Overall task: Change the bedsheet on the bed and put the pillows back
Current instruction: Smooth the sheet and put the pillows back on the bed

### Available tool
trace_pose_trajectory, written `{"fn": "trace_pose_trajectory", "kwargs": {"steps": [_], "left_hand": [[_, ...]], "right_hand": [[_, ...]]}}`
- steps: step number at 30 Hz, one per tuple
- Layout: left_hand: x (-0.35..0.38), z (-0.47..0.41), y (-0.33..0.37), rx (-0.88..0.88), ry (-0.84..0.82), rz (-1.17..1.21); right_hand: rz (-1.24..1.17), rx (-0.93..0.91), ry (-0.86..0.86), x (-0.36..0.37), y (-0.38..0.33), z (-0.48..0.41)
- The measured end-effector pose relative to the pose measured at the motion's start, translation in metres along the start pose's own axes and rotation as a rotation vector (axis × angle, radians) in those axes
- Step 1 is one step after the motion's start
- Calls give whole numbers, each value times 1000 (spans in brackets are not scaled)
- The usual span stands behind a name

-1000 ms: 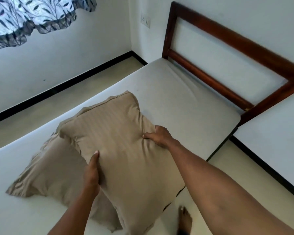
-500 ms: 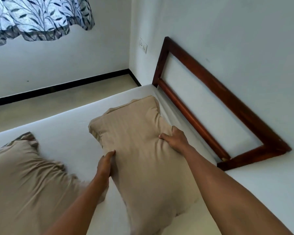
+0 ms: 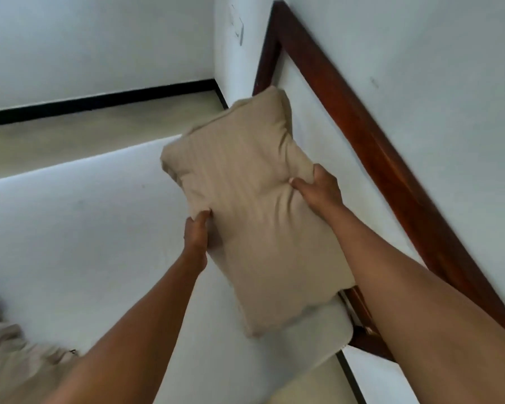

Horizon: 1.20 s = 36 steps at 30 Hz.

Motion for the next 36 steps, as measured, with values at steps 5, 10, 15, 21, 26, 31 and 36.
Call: {"fn": "trace_pose_trajectory", "kwargs": {"steps": [5, 10, 15, 21, 26, 31, 36], "left_hand": [[68, -55, -28, 53, -72, -350], [109, -60, -59, 80, -85, -572], [67, -47, -51, 135, -58, -683], [-42, -15, -51, 115, 64, -808], [-159, -1, -64, 71, 206, -721], [-270, 11, -89, 54, 300, -646], [-387, 40, -96, 165, 405, -757]], "right_hand": [[125, 35, -80, 45, 68, -47], [386, -57, -100, 85, 101, -45], [461, -110, 14, 101, 79, -24], [481, -192, -150, 137, 27, 26], [436, -312, -332, 195, -42, 72], [392, -400, -363, 259, -118, 119], [391, -421, -453, 339, -194, 175]]}}
Point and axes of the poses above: each hand's wrist, its own z-axis away from the middle knuckle, its own x-axis out of the palm, y = z × x, the point moved 4 cm from there along -z, towards the middle knuckle, and after that the axes turned 12 degrees about -x, right-handed, at the moved point
